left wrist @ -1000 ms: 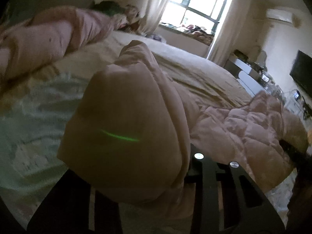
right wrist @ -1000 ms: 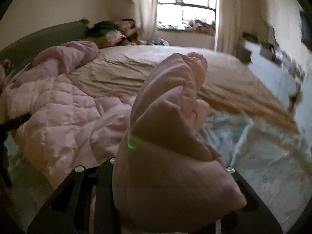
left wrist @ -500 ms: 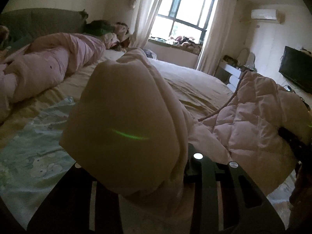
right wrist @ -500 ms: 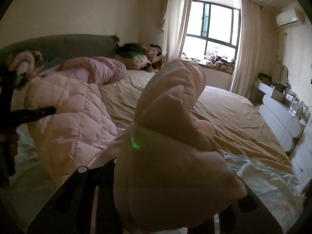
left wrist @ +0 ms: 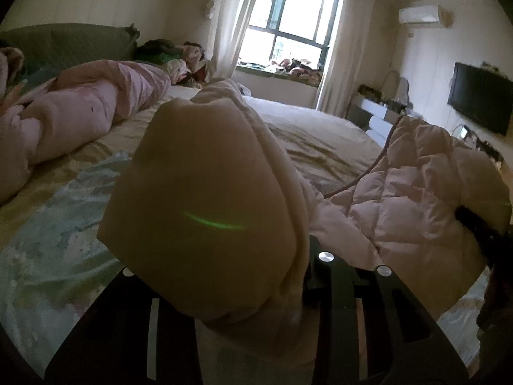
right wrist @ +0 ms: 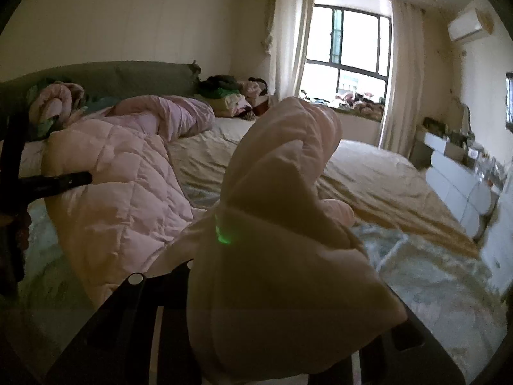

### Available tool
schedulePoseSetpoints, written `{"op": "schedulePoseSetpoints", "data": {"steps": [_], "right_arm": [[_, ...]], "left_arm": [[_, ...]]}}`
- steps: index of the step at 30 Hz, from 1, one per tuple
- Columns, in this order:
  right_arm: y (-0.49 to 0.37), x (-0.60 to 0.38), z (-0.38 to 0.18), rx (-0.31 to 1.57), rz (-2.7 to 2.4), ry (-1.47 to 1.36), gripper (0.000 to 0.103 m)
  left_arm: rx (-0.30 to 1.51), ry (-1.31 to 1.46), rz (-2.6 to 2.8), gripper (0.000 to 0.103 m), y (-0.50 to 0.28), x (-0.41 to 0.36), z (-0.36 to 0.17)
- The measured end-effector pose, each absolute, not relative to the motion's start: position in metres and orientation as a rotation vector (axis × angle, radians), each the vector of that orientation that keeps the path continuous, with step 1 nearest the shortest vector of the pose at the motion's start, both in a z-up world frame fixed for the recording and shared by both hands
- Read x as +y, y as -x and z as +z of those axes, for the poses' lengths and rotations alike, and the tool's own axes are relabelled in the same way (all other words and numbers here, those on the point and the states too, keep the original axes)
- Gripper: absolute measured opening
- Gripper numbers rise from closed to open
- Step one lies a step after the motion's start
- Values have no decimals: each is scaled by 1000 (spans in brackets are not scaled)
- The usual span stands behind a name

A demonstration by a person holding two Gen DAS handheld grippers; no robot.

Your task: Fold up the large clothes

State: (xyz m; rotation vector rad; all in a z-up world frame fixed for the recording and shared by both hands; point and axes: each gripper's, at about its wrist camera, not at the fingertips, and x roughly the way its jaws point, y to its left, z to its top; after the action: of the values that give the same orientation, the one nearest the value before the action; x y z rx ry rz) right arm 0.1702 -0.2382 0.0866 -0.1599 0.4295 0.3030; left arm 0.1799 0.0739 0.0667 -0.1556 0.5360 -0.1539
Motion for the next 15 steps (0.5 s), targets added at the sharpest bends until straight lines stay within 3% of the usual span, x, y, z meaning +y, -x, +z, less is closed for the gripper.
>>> {"op": "schedulePoseSetpoints", "data": {"steps": [15], "right_arm": [[-178, -288, 9, 685, 103, -79, 30]], "left_arm": [[628, 148, -73, 30, -166, 90, 15]]}}
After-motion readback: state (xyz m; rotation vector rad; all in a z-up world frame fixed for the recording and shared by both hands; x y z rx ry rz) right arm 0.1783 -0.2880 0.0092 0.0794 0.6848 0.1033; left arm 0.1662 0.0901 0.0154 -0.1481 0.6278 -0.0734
